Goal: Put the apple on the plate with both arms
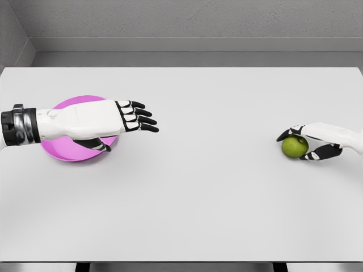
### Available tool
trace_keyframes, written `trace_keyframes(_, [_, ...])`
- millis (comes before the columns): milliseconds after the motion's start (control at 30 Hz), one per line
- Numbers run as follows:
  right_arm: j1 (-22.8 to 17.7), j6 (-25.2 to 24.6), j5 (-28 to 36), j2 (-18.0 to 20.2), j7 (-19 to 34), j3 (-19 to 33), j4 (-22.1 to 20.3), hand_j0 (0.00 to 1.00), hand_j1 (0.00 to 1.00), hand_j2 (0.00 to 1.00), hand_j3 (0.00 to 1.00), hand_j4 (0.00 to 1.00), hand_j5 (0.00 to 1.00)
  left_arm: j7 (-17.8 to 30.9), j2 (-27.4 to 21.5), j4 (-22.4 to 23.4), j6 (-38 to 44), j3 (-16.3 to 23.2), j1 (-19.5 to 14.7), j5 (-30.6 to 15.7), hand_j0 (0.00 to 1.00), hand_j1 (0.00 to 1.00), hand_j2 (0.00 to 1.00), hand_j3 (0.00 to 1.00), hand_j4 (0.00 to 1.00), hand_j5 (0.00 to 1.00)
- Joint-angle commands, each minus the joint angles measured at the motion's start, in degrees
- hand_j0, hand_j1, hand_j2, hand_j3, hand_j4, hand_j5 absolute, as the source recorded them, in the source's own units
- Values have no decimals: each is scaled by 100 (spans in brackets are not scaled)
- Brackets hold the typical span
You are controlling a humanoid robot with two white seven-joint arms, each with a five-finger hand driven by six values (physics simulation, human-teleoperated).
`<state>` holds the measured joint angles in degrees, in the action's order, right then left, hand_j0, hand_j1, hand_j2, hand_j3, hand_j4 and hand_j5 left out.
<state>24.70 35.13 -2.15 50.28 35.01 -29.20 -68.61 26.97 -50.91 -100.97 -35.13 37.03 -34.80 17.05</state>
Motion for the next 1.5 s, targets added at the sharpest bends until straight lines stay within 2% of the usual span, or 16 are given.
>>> trace_keyframes(0, [0, -13, 40, 0, -1, 2, -3, 58, 58, 58, 58, 58, 58, 19, -7, -1, 13, -3, 0, -35, 100, 100, 100, 100, 100, 100])
trace_keyframes(200, [0, -13, 57, -18, -1, 11, -21, 42, 42, 42, 42, 42, 42, 36, 2, -1, 13, -3, 0, -35, 100, 100, 100, 100, 100, 100])
trace_keyframes(333, [220, -13, 83, -150, -1, 2, -161, 38, 38, 38, 38, 38, 38, 36, 2, -1, 13, -3, 0, -35, 100, 100, 100, 100, 100, 100])
trace_keyframes(400, [334, -13, 119, -220, -1, -6, -652, 38, 38, 38, 38, 38, 38, 36, 2, -1, 13, -3, 0, -35, 100, 100, 100, 100, 100, 100])
trace_keyframes(500, [659, -13, 417, -282, -1, -498, -1470, 36, 36, 36, 36, 36, 36, 36, 2, -1, 13, -3, 0, -35, 100, 100, 100, 100, 100, 100])
trace_keyframes(600, [844, -13, 479, -527, -1, -630, -2226, 36, 36, 36, 36, 36, 36, 36, 2, -1, 13, -3, 9, -35, 100, 100, 100, 100, 100, 100])
trace_keyframes(667, [1133, -13, 479, -896, -1, -1026, -2297, 36, 36, 36, 36, 36, 36, 36, 2, -1, 13, -3, 0, -35, 100, 100, 100, 100, 100, 100])
trace_keyframes(767, [1564, -13, 462, -1617, -1, -1439, -2174, 36, 36, 36, 36, 36, 36, 36, 2, -1, 13, -3, 0, -35, 100, 100, 100, 100, 100, 100])
trace_keyframes(833, [1661, -68, 391, -1978, -1, -1510, -1779, 36, 36, 36, 36, 36, 36, 36, 2, -1, 13, -3, 0, -35, 100, 100, 100, 100, 100, 100])
trace_keyframes(1000, [1793, -13, 391, -2101, -1, -1431, -759, 36, 36, 36, 36, 36, 36, 89, 2, -1, 13, -3, 0, -35, 100, 100, 100, 100, 100, 100])
trace_keyframes(1067, [1837, -13, 382, -2101, -1, -1413, -566, 38, 38, 38, 38, 38, 38, 89, 2, -1, 13, -3, 0, -35, 100, 100, 100, 100, 100, 100])
trace_keyframes(1100, [1828, -13, 382, -2101, -1, -1325, -513, 43, 43, 43, 43, 43, 43, 89, 2, -1, 13, -3, 0, -35, 100, 100, 100, 100, 100, 100])
trace_keyframes(1167, [1802, -13, 382, -2048, -1, -1027, -451, 100, 100, 100, 100, 100, 100, 98, 2, -1, 13, -3, 0, -35, 100, 100, 100, 100, 100, 100])
trace_keyframes(1267, [1591, -13, 391, -1750, -1, -341, 14, 100, 100, 100, 100, 100, 100, 98, 2, -1, 13, -3, 0, -35, 100, 100, 100, 100, 100, 100])
trace_keyframes(1367, [1512, -13, 409, -1521, -1, -270, 287, 100, 100, 100, 100, 100, 100, 89, 2, -1, 13, -3, 0, -35, 100, 100, 100, 100, 100, 100])
trace_keyframes(1467, [1450, -13, 409, -1389, -1, -253, 331, 100, 100, 100, 100, 100, 100, 98, 2, -1, 13, -3, 0, -35, 100, 100, 100, 100, 100, 100])
